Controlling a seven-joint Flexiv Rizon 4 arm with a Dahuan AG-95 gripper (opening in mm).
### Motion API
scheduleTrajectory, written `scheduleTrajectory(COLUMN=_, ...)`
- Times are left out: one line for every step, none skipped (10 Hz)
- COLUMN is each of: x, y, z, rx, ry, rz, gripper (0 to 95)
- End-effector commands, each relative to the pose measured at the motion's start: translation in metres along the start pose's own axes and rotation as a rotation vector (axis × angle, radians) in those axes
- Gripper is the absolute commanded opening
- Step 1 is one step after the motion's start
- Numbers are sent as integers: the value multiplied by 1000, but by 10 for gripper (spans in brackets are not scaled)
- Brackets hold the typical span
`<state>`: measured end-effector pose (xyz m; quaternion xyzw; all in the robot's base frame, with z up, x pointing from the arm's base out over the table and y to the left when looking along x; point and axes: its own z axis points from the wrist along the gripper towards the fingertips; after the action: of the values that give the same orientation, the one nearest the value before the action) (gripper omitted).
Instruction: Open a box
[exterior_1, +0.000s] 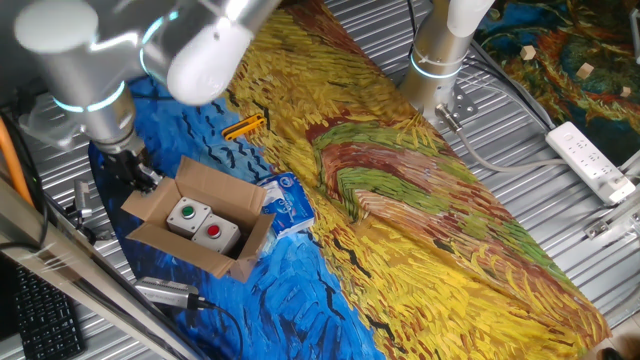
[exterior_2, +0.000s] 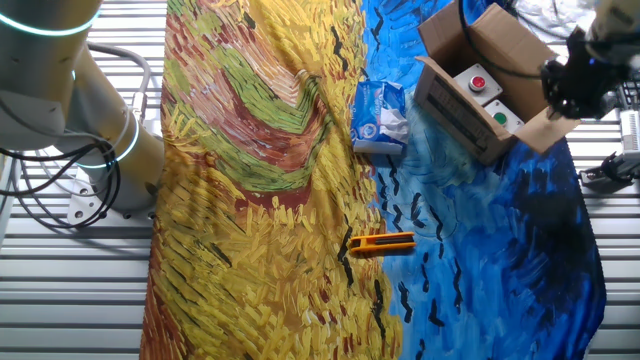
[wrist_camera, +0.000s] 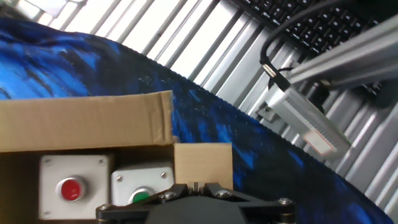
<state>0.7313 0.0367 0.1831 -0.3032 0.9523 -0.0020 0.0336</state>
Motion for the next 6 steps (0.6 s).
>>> scheduleTrajectory(x=6, y=15, z=-25, rx=5, ry=-8, rz=103, gripper=0)
scheduleTrajectory(x=10, y=24, z=-36, rx=10, ry=-9, rz=161, gripper=0)
scheduleTrajectory(x=15, y=29, z=-41, rx=11, ry=-6, rz=200, gripper=0)
scheduleTrajectory(x=25, y=34, z=-45, rx=9, ry=-8, rz=256, gripper=0)
scheduleTrajectory(x=44, y=38, z=-45, rx=2, ry=-15, rz=312, gripper=0)
scheduleTrajectory(x=58, y=40, z=-45, rx=1, ry=-16, rz=328, gripper=0)
